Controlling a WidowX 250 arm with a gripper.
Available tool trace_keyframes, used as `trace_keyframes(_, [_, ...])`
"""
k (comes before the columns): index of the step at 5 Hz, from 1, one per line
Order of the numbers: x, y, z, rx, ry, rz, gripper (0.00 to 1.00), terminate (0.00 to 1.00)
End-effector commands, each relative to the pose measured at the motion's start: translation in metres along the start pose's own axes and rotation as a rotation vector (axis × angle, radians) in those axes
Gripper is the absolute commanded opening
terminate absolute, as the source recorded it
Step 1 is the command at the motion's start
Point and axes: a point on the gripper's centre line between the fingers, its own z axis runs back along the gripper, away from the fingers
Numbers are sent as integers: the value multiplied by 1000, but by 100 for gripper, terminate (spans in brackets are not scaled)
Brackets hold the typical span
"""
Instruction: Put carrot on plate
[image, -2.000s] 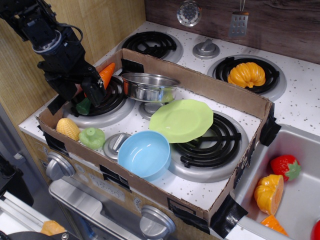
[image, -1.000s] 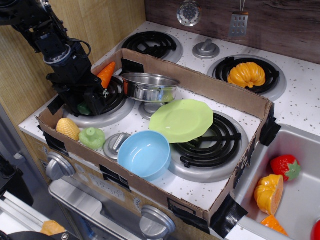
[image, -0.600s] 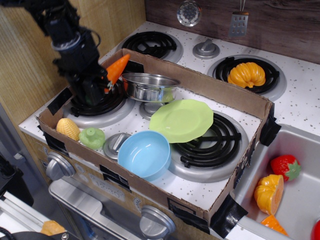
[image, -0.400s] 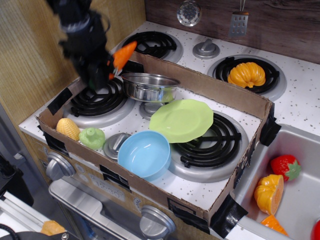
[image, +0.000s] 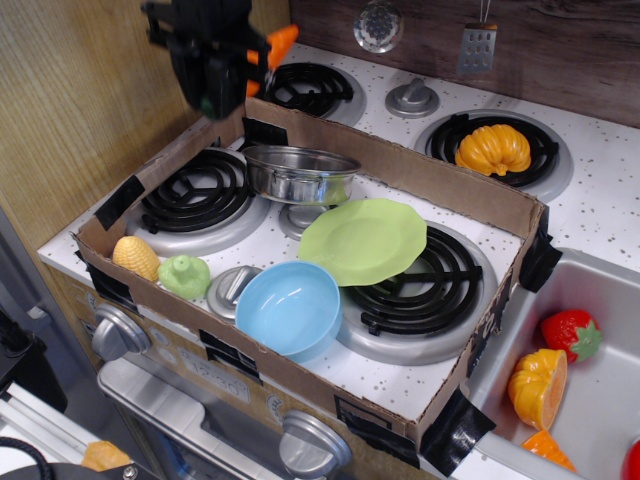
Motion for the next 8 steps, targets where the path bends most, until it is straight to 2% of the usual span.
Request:
trace_keyframes(1, [-22, -54, 25, -63, -66, 97, 0, 0])
trace_keyframes(2, [-35, -77, 21, -105, -46, 103, 0, 0])
trace_keyframes(3, [-42, -91, 12, -151, -5, 25, 0, 0])
trace_keyframes(4, [-47, -97, -1, -192, -7, -64, 0, 0])
trace_keyframes(5, [-50, -98, -23, -257, -54, -240, 0, 0])
trace_keyframes(6, [-58, -102, -40, -278, -85, -331, 0, 0])
trace_keyframes(7, [-56, -103, -49, -292, -77, -384, 0, 0])
trace_keyframes(8, [-47, -103, -53, -282, -78, -416, 0, 0])
